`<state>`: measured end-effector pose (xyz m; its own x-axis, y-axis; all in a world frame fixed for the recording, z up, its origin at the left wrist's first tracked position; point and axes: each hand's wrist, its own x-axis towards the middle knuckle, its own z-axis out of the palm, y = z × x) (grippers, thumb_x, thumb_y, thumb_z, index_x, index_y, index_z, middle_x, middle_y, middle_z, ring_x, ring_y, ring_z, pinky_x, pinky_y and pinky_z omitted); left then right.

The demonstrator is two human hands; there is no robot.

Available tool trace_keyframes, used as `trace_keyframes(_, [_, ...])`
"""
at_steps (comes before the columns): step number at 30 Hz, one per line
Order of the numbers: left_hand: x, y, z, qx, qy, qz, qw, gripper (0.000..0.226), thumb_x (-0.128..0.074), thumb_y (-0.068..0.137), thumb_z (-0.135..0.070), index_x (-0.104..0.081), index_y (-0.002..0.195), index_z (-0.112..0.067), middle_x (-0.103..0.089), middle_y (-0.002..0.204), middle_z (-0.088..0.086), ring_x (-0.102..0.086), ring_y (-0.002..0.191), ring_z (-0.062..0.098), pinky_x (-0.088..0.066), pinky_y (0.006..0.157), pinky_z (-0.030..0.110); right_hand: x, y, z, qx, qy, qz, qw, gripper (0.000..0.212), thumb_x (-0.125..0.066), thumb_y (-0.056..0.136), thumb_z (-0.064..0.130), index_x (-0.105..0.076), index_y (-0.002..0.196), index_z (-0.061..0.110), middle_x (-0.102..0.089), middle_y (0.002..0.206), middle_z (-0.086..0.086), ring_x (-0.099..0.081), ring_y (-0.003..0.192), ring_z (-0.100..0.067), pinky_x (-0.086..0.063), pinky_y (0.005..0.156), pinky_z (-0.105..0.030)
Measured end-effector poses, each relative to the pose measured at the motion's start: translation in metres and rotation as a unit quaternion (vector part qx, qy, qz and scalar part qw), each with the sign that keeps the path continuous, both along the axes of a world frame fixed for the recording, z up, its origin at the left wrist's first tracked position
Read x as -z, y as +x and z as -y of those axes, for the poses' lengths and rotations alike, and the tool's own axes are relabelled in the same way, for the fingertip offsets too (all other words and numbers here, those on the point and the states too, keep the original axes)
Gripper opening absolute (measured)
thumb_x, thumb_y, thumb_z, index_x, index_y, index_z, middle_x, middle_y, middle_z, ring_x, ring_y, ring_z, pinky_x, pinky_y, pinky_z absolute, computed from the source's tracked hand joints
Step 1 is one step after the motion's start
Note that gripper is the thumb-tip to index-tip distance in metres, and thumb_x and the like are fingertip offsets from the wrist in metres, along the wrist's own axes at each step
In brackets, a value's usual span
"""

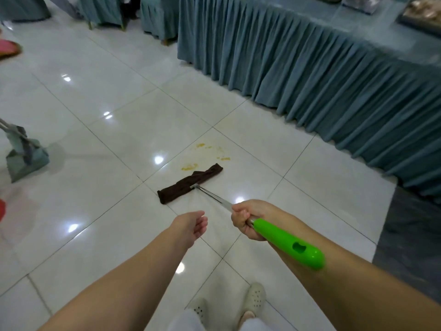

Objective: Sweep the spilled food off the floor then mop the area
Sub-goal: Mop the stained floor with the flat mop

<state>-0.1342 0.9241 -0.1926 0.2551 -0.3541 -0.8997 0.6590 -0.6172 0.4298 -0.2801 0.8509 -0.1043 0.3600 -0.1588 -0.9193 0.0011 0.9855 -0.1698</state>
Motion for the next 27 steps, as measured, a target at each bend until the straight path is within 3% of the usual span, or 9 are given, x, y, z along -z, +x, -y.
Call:
trace_keyframes(9, [-0.015, -0.056, -0.032, 0.043, -0.068, -0.028, 0.996, 0.012, -0.057, 0.092, -0.012, -0.06, 0.083, -0.005, -0.06, 0.073, 0.009, -0.055, 0.06, 0.014, -0.052, 0.047, 0.02, -0.027, -0.031, -0.056, 0.005, -0.015, -0.014, 1.0, 0.025, -0.044, 0.097, 0.005, -0.04, 0.072, 0.009, -0.034, 0.062, 0.0, -0.035, 0.023, -0.006, -0.032, 0.026, -0.01])
trace_keyframes(11, [-0.02, -0.077, -0.04, 0.031, -0.089, -0.045, 0.994, 0.018, -0.053, 0.095, -0.018, -0.057, 0.084, -0.005, -0.06, 0.076, 0.009, -0.057, 0.062, 0.015, -0.052, 0.05, 0.022, -0.037, -0.048, -0.068, -0.001, -0.025, -0.002, 1.0, 0.025, -0.043, 0.097, 0.004, -0.043, 0.072, 0.006, -0.034, 0.058, 0.0, -0.034, 0.024, -0.005, -0.032, 0.026, -0.011])
trace_keyframes(14, [-0.03, -0.113, -0.057, 0.006, -0.115, -0.066, 0.991, 0.027, -0.05, 0.097, -0.026, -0.058, 0.084, -0.003, -0.059, 0.075, 0.008, -0.059, 0.06, 0.015, -0.052, 0.042, 0.02, -0.049, -0.076, -0.094, -0.019, -0.035, 0.022, 0.999, 0.03, -0.04, 0.098, 0.004, -0.05, 0.07, -0.001, -0.04, 0.042, -0.004, -0.033, 0.024, -0.004, -0.031, 0.025, -0.01])
trace_keyframes(18, [-0.034, -0.163, -0.09, -0.015, -0.132, -0.112, 0.985, 0.03, -0.05, 0.097, -0.024, -0.059, 0.08, -0.002, -0.061, 0.074, 0.01, -0.062, 0.054, 0.016, -0.05, 0.039, 0.019, -0.057, -0.125, -0.139, 0.009, -0.027, 0.028, 0.999, 0.022, -0.044, 0.098, 0.006, -0.052, 0.077, 0.001, -0.04, 0.05, -0.003, -0.035, 0.024, -0.004, -0.032, 0.025, -0.011])
trace_keyframes(23, [-0.027, -0.219, -0.135, -0.012, -0.108, -0.136, 0.985, 0.028, -0.047, 0.098, -0.016, -0.054, 0.075, -0.001, -0.062, 0.044, 0.007, -0.061, 0.035, 0.014, -0.05, 0.036, 0.02, -0.055, -0.189, -0.191, 0.045, -0.013, 0.025, 0.999, 0.016, -0.043, 0.097, 0.003, -0.049, 0.082, 0.0, -0.036, 0.059, -0.002, -0.035, 0.024, -0.004, -0.032, 0.025, -0.011])
trace_keyframes(27, [-0.016, -0.254, -0.162, -0.025, -0.094, -0.144, 0.985, 0.03, -0.045, 0.099, -0.013, -0.053, 0.073, 0.001, -0.057, 0.06, 0.01, -0.058, 0.036, 0.014, -0.049, 0.039, 0.017, -0.05, -0.219, -0.221, 0.065, -0.001, 0.02, 0.998, 0.022, -0.04, 0.098, 0.002, -0.047, 0.078, -0.002, -0.04, 0.044, -0.006, -0.034, 0.021, -0.006, -0.031, 0.024, -0.011])
